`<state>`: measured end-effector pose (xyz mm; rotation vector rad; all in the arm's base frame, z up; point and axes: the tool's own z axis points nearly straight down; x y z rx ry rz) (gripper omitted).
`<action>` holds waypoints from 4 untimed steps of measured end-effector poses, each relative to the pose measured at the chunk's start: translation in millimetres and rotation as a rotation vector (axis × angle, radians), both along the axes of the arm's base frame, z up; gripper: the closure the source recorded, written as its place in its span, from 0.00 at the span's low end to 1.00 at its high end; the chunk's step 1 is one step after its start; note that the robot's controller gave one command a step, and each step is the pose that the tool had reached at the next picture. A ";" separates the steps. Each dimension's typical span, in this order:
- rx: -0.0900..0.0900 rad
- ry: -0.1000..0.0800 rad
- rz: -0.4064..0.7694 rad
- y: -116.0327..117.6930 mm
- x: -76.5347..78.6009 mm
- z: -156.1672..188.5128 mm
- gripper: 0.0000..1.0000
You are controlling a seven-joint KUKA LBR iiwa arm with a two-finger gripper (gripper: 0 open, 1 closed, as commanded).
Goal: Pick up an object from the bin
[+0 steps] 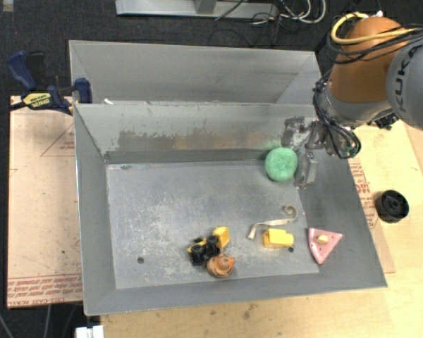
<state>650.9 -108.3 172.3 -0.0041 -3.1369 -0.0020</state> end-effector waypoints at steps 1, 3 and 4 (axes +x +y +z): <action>-0.001 -0.007 0.002 0.4 1.4 5.4 0.00; 0.001 -0.003 0.010 -8.2 -10.3 -61.3 0.00; -0.001 -0.016 0.017 4.4 9.2 -98.2 1.00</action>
Offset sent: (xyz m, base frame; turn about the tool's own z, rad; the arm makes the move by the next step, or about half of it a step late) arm -0.0062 -0.0138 -0.0742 -0.1595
